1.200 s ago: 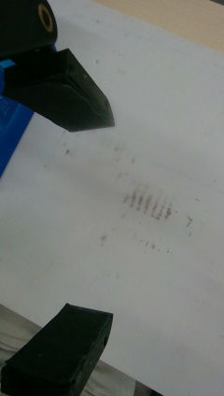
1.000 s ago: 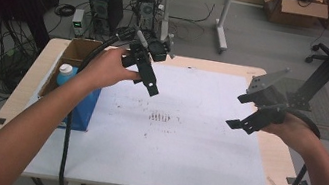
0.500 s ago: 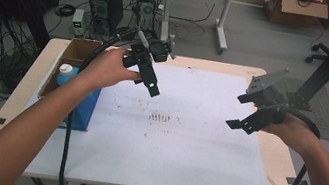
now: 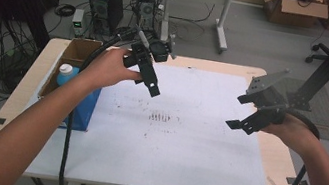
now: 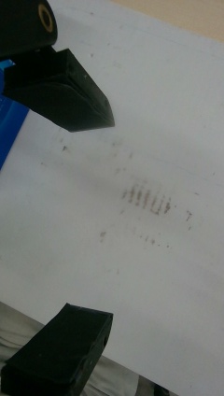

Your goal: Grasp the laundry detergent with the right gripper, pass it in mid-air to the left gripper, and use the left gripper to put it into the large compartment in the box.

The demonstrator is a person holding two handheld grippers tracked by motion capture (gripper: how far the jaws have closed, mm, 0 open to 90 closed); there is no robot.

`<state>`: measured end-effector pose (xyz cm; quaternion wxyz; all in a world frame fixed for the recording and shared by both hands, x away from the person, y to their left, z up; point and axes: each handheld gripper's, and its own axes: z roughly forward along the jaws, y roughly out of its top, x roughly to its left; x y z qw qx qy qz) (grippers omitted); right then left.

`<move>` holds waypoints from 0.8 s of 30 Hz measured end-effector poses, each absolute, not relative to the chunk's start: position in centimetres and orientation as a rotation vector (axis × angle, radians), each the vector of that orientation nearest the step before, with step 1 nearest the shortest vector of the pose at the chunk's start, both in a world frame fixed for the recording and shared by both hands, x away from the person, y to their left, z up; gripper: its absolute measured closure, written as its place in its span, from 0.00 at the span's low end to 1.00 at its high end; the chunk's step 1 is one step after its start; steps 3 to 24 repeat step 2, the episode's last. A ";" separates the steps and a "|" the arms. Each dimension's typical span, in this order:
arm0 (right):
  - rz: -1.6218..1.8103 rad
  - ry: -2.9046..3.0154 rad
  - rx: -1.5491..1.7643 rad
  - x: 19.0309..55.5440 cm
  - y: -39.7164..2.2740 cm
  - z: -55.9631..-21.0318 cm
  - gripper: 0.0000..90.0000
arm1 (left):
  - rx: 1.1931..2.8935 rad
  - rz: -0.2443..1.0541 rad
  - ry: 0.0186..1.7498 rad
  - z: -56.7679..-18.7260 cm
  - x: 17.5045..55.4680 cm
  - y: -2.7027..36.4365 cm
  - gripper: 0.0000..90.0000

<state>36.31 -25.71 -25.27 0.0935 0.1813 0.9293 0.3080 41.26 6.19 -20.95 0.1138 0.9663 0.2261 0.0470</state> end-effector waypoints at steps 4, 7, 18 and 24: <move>0.913 2.758 0.537 36.3 -25.7 -25.3 0.09 | 2.832 0.138 0.664 -20.9 41.3 6.2 0.09; 0.913 2.758 0.537 36.3 -25.7 -25.3 0.09 | 2.832 0.138 0.664 -20.9 41.3 6.2 0.09; 0.913 2.758 0.537 36.3 -25.7 -25.3 0.09 | 2.832 0.138 0.664 -20.9 41.3 6.2 0.09; 0.913 2.758 0.537 36.3 -25.7 -25.3 0.09 | 2.832 0.138 0.664 -20.9 41.3 6.2 0.09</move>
